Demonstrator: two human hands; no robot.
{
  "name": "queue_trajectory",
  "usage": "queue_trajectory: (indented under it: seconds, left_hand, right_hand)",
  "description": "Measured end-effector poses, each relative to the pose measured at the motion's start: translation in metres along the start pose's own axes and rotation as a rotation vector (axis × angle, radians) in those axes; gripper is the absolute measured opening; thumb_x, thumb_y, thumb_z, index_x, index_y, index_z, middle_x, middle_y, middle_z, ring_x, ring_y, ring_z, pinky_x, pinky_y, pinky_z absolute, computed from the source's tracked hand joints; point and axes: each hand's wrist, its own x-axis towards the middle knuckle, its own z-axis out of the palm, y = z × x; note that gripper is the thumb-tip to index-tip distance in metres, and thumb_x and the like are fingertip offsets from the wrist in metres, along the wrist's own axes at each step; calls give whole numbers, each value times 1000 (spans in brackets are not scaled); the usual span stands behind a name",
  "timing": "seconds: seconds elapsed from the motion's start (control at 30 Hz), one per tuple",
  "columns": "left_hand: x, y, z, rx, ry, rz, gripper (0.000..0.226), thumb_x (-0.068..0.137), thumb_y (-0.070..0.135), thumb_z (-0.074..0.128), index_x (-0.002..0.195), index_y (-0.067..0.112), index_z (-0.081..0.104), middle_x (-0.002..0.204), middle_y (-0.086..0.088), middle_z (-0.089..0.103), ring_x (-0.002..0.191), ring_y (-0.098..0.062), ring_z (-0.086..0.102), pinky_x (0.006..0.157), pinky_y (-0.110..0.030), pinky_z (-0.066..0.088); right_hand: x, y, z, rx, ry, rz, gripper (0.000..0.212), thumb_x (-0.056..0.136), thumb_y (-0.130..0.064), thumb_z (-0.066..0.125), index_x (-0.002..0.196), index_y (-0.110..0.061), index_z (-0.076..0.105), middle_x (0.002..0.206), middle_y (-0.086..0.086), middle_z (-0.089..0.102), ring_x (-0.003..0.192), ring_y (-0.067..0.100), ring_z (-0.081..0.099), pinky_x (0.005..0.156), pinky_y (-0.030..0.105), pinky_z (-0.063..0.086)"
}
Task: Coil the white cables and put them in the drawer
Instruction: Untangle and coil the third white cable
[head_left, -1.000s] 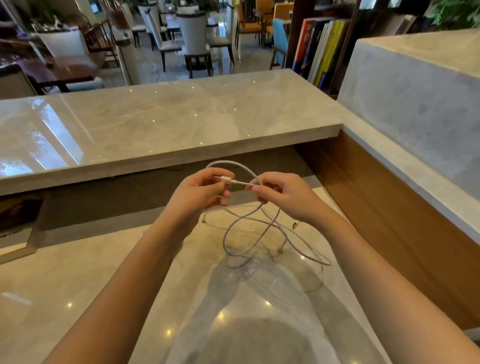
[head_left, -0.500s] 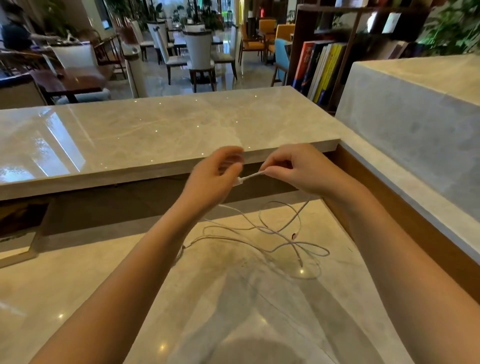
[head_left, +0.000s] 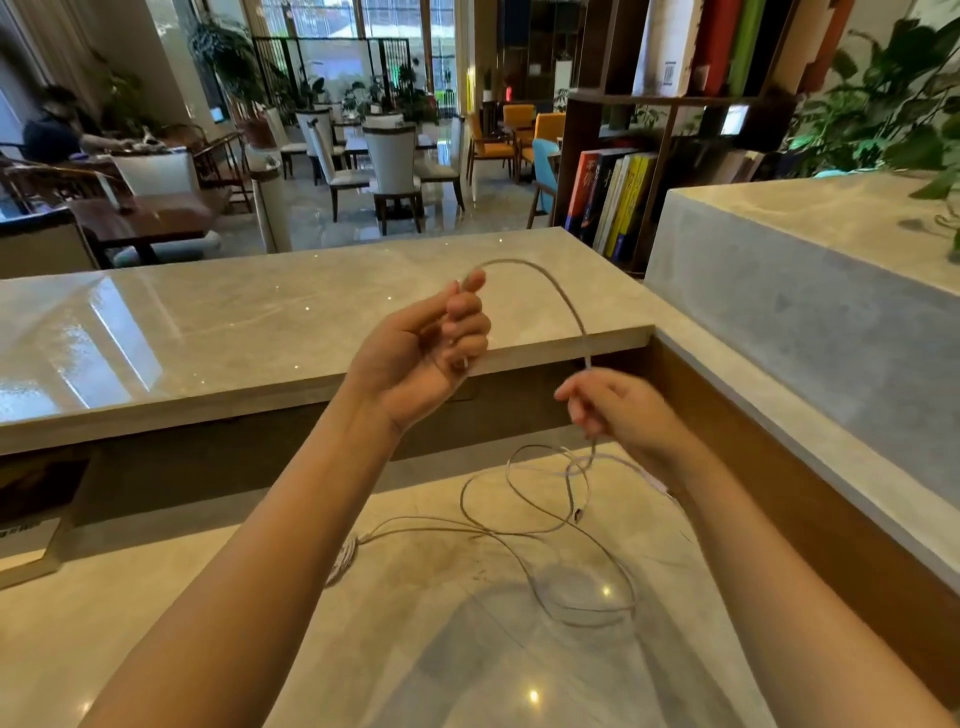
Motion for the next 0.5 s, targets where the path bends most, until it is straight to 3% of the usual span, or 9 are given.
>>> queue_trajectory:
  seconds: [0.1, 0.17, 0.3, 0.4, 0.5]
  left_hand:
    - [4, 1, 3, 69, 36, 120, 25, 97, 10, 35, 106, 8, 58, 65, 4, 53, 55, -4, 45, 48, -14, 38]
    - [7, -4, 2, 249, 38, 161, 24, 97, 10, 36, 109, 11, 57, 69, 4, 56, 60, -4, 48, 53, -14, 41]
    - [7, -23, -6, 1091, 97, 212, 26, 96, 8, 42, 114, 17, 58, 79, 0, 62, 75, -10, 59, 72, -21, 51]
    - [6, -36, -13, 1503, 92, 262, 28, 95, 10, 46, 117, 23, 57, 90, -6, 64, 88, -12, 62, 85, -27, 51]
    - [10, -38, -24, 2025, 79, 289, 26, 96, 15, 44, 119, 18, 58, 100, -2, 65, 92, -14, 60, 85, -30, 49]
  right_hand:
    - [-5, 25, 19, 25, -63, 114, 30, 100, -20, 38, 94, -5, 64, 71, 5, 59, 61, 13, 53, 60, 24, 49]
    - [-5, 25, 31, -65, -84, 112, 34, 101, -24, 35, 93, -6, 63, 68, 4, 59, 57, 11, 53, 60, 26, 47]
    - [-2, -1, 44, -428, -175, 21, 29, 100, -30, 36, 91, -16, 60, 64, -2, 57, 57, 10, 53, 59, 27, 45]
    - [-2, -20, 48, -687, -207, -122, 21, 97, -27, 44, 95, -12, 58, 73, -4, 55, 68, 14, 52, 68, 37, 46]
    - [-4, -29, 42, -647, -146, -213, 13, 94, -23, 52, 96, -14, 61, 80, -4, 59, 71, 14, 55, 67, 33, 45]
